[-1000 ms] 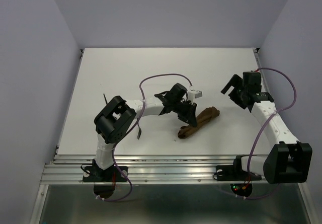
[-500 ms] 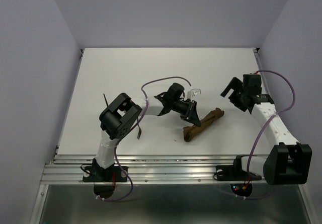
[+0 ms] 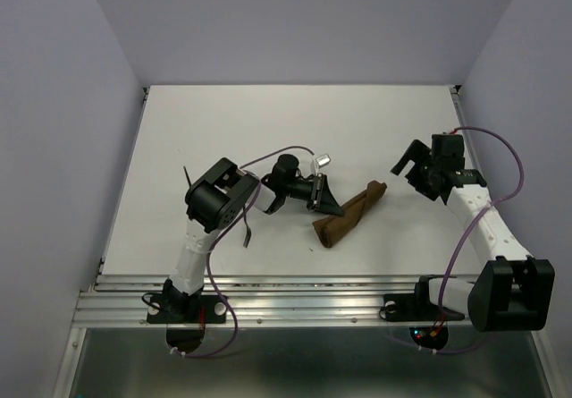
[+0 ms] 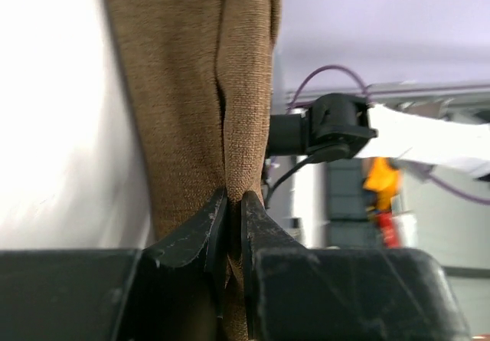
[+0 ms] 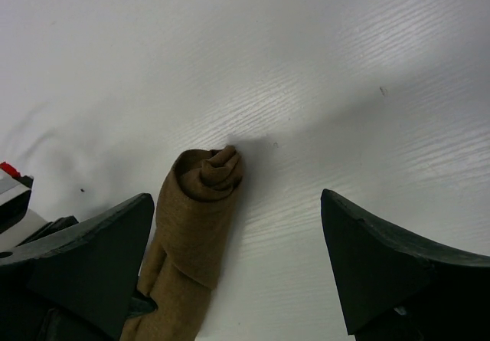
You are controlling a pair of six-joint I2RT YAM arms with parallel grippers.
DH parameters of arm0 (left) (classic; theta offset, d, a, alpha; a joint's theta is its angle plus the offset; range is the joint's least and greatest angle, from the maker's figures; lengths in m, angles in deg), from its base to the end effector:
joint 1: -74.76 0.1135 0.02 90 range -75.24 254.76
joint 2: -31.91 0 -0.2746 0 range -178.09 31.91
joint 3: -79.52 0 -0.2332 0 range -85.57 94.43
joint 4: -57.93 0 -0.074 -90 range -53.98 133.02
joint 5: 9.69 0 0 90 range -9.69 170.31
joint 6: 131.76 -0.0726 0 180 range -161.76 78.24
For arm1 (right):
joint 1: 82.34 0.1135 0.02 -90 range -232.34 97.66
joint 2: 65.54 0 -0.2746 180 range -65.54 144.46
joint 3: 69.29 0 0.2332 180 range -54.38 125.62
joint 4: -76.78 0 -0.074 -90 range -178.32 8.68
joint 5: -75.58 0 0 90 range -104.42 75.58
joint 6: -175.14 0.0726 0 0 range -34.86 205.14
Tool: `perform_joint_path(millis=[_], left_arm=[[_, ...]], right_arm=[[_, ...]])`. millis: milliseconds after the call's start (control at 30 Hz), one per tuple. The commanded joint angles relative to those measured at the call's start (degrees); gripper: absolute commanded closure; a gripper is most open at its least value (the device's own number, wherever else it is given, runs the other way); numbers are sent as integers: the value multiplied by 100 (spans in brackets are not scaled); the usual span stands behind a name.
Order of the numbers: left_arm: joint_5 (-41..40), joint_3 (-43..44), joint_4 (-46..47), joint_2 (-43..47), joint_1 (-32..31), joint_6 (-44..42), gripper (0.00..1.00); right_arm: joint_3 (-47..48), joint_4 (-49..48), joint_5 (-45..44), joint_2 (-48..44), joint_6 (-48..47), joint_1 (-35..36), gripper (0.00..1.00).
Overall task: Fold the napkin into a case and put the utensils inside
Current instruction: Turn over the smaller rectangle-folded napkin at the center of the board.
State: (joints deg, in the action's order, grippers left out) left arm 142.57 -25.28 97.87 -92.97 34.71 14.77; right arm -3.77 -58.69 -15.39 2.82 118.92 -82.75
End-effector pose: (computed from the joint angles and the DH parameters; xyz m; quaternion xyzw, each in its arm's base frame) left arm 0.2910 -0.3286 0.1427 0.2360 0.6955 -0.6749 0.0720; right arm 0.2509 -0.0030 0.2493 0.2768 0.8895 0.0968 0.3504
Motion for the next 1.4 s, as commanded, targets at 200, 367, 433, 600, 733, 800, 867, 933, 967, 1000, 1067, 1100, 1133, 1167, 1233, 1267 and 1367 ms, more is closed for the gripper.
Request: perform_joint_path(millis=[200,367,433,600,733,800,867,933,967,1000,1067,1100,1133,1167,1233,1267,1367], left_arm=[[182,-790,6069,-959,428,4004,100],[102,-993,6345,-1074,542,4173,100],[67,-1019,6336,-1074,586,4155,100],[41,-1107,6310,-1091,683,4120,100],[-3,-1221,6257,-1038,762,4050,100],[-3,-1248,6179,-1003,797,4015,100],[-21,-1265,6117,-960,797,3953,100],[-21,-1274,6029,-942,797,3901,100],[-12,-1274,6011,-933,797,3892,99],[-29,-1283,5994,-933,797,3883,99],[-38,-1283,5976,-924,797,3874,97],[-47,-1292,5959,-915,797,3865,95],[-56,-1292,5950,-915,806,3857,95],[-56,-1309,5941,-898,815,3856,93],[-65,-1344,5871,-880,815,3804,87],[-74,-1362,5853,-854,832,3769,86],[-74,-1432,5678,-793,885,3628,79]], right_arm=[[-103,-150,536,28,-284,-47,11],[-508,-589,1283,-51,-179,-47,37],[-674,-642,1354,-77,-153,-47,46],[-877,-827,1442,-103,23,356,73],[-948,-1081,1266,98,251,953,82],[-913,-1231,1179,317,365,1234,86],[-878,-1388,1117,441,436,1367,86],[-816,-1520,1117,634,515,1534,86],[-790,-1565,1099,705,533,1587,86],[-755,-1600,1091,775,568,1640,86],[-658,-1731,1073,1020,603,1771,86],[-623,-1767,1073,1100,630,1772,87],[-588,-1811,1064,1179,639,1859,87],[-500,-1872,1055,1302,656,1938,87],[-403,-1899,1029,1425,674,2000,87],[-359,-1908,994,1478,691,2000,87],[-192,-1899,959,1689,709,2114,87]])
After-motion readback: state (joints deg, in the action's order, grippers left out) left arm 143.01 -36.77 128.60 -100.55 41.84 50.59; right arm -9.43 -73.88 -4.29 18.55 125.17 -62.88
